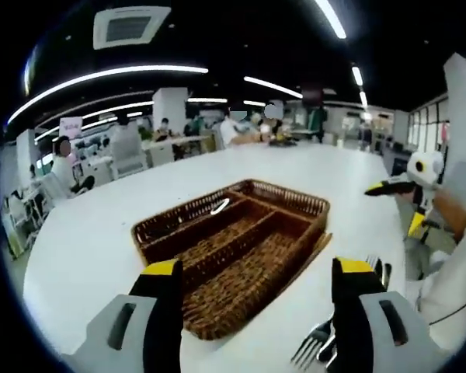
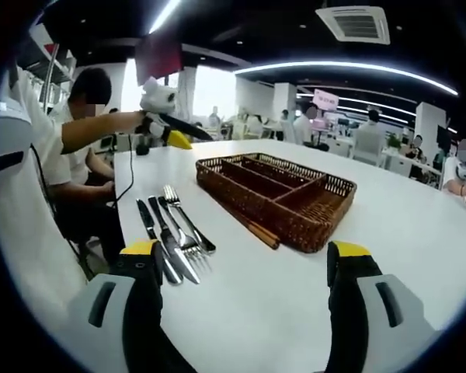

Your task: Arrange the knives, forks, and spoons in their matching storage slots by inserting each utensil handle-first until every utensil is classified and aligned in the correct compartment

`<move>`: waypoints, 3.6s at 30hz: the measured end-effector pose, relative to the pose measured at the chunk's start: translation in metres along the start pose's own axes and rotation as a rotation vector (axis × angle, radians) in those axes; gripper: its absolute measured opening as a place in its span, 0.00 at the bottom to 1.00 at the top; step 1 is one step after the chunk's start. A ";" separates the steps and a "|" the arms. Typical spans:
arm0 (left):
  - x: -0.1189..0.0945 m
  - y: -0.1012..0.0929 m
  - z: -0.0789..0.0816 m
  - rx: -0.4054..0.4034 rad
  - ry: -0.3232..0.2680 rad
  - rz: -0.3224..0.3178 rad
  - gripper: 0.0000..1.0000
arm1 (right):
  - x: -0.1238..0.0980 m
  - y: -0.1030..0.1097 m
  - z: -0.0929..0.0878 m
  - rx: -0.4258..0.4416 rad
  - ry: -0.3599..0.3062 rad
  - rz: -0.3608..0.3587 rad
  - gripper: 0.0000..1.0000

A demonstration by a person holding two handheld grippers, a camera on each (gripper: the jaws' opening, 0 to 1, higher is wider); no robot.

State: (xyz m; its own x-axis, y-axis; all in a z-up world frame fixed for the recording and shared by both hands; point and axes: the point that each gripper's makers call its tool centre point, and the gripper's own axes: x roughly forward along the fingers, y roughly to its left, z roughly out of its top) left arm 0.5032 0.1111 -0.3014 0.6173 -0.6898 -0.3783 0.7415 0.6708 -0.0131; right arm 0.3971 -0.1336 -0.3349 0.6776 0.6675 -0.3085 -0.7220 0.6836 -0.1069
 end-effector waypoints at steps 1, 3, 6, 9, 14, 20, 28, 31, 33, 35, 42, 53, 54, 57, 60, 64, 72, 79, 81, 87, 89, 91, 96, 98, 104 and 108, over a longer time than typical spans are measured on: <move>-0.001 0.000 -0.002 0.001 0.002 0.004 0.79 | 0.000 -0.001 0.000 0.001 0.001 -0.006 0.91; -0.002 0.000 -0.004 0.002 0.007 0.009 0.79 | 0.000 -0.003 0.000 0.002 0.001 -0.011 0.91; -0.005 -0.002 -0.008 -0.004 0.010 0.011 0.80 | 0.000 -0.004 0.000 0.005 -0.001 -0.012 0.91; -0.013 -0.009 -0.011 -0.050 -0.017 0.004 0.80 | 0.001 -0.002 0.002 0.002 -0.005 -0.009 0.91; -0.020 -0.013 -0.019 -0.069 -0.020 0.020 0.79 | 0.003 0.000 0.002 -0.001 -0.004 0.001 0.91; -0.028 -0.023 -0.021 -0.074 -0.027 0.020 0.79 | 0.006 0.003 0.004 -0.005 -0.008 0.012 0.91; -0.034 -0.032 -0.031 -0.103 -0.032 0.023 0.79 | 0.008 0.007 0.005 -0.009 -0.013 0.024 0.91; -0.035 -0.038 -0.032 -0.108 -0.035 0.019 0.78 | 0.009 0.007 0.006 -0.009 -0.015 0.024 0.91; -0.035 -0.043 -0.034 -0.110 -0.035 0.016 0.78 | 0.009 0.007 0.006 -0.008 -0.018 0.026 0.91; -0.036 -0.047 -0.035 -0.111 -0.037 0.015 0.78 | 0.011 0.007 0.007 -0.006 -0.020 0.028 0.91; -0.039 -0.056 -0.040 -0.128 -0.049 0.015 0.77 | 0.016 0.011 0.009 -0.013 -0.023 0.048 0.91; -0.045 -0.067 -0.059 -0.150 -0.043 0.038 0.77 | 0.029 0.019 0.010 -0.025 -0.015 0.090 0.90; -0.046 -0.067 -0.061 -0.151 -0.037 0.041 0.77 | 0.030 0.020 0.010 -0.026 -0.013 0.095 0.90; -0.050 -0.070 -0.063 -0.157 -0.045 0.047 0.77 | 0.032 0.023 0.012 -0.031 -0.014 0.106 0.90; -0.054 -0.070 -0.066 -0.104 -0.028 0.083 0.77 | 0.034 0.026 0.014 -0.040 -0.012 0.114 0.90; -0.057 -0.075 -0.068 -0.073 -0.034 0.099 0.78 | 0.036 0.028 0.015 -0.042 -0.010 0.121 0.90; -0.061 -0.080 -0.083 -0.074 -0.021 0.113 0.78 | 0.042 0.038 0.017 -0.058 0.001 0.142 0.90; -0.064 -0.078 -0.085 -0.090 -0.028 0.119 0.78 | 0.051 0.045 0.017 -0.071 0.018 0.163 0.87; -0.065 -0.079 -0.085 -0.083 -0.031 0.122 0.78 | 0.054 0.047 0.018 -0.080 0.025 0.180 0.81; -0.065 -0.081 -0.088 -0.092 -0.037 0.118 0.78 | 0.071 0.057 0.027 -0.129 0.052 0.260 0.69; -0.065 -0.083 -0.090 -0.093 -0.035 0.115 0.78 | 0.076 0.059 0.029 -0.152 0.057 0.275 0.65; -0.064 -0.084 -0.090 -0.094 -0.039 0.112 0.78 | 0.085 0.061 0.030 -0.165 0.071 0.295 0.60; -0.062 -0.085 -0.089 -0.098 -0.052 0.103 0.79 | 0.108 0.074 0.031 -0.208 0.118 0.371 0.52; -0.062 -0.085 -0.089 -0.107 -0.056 0.098 0.79 | 0.114 0.079 0.027 -0.224 0.148 0.405 0.49; -0.059 -0.086 -0.093 -0.110 -0.055 0.089 0.79 | 0.131 0.091 0.022 -0.247 0.204 0.455 0.41; -0.059 -0.086 -0.094 -0.109 -0.052 0.089 0.78 | 0.136 0.095 0.016 -0.268 0.234 0.480 0.35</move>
State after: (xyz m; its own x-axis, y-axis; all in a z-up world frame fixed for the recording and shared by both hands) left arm 0.3782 0.1203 -0.3651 0.6947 -0.6373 -0.3336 0.6518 0.7539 -0.0829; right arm 0.4226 0.0270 -0.3714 0.2397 0.7797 -0.5785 -0.9707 0.2025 -0.1292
